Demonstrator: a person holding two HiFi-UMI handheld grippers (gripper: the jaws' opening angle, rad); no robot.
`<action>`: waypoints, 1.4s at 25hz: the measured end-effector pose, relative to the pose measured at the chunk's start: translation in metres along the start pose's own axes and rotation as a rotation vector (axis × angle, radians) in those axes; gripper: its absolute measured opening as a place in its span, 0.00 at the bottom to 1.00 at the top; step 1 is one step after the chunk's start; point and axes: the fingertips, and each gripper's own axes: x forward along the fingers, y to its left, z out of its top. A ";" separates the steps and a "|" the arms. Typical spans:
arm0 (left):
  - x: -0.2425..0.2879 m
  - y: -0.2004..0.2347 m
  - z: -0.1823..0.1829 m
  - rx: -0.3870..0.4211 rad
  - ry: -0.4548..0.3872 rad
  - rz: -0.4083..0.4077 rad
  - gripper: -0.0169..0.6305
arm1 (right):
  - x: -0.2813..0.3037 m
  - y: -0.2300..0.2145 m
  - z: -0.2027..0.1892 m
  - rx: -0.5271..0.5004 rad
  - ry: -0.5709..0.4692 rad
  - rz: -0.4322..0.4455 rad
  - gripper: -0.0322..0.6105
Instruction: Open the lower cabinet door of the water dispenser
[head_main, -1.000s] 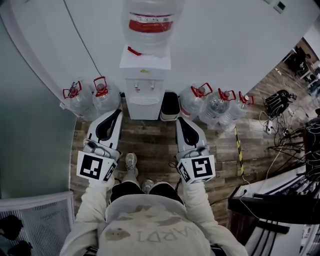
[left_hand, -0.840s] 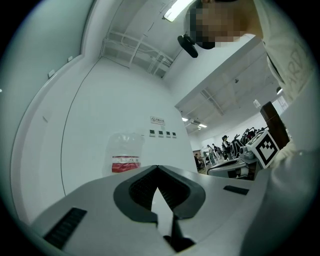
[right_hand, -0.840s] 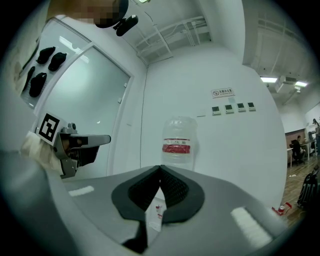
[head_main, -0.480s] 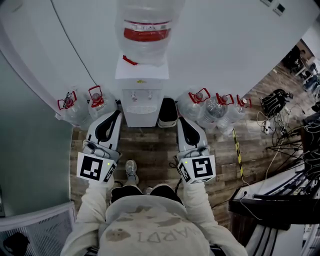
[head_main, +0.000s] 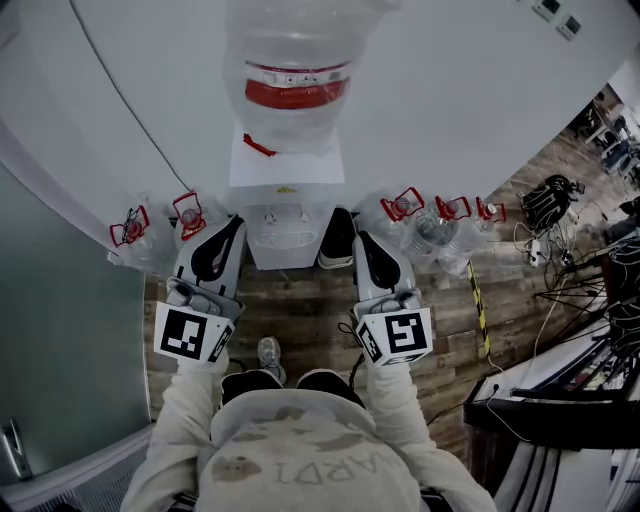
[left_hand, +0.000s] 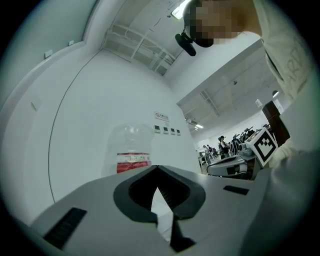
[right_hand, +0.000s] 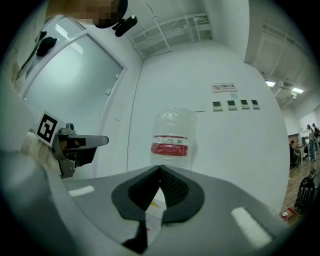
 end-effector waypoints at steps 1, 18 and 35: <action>0.005 0.007 -0.002 -0.002 0.001 -0.006 0.03 | 0.008 0.000 0.000 -0.003 0.003 -0.004 0.06; 0.074 0.087 -0.052 -0.050 0.037 -0.089 0.03 | 0.106 -0.012 -0.035 0.000 0.078 -0.071 0.06; 0.086 0.109 -0.130 -0.124 0.132 -0.128 0.03 | 0.131 -0.013 -0.105 0.049 0.201 -0.118 0.06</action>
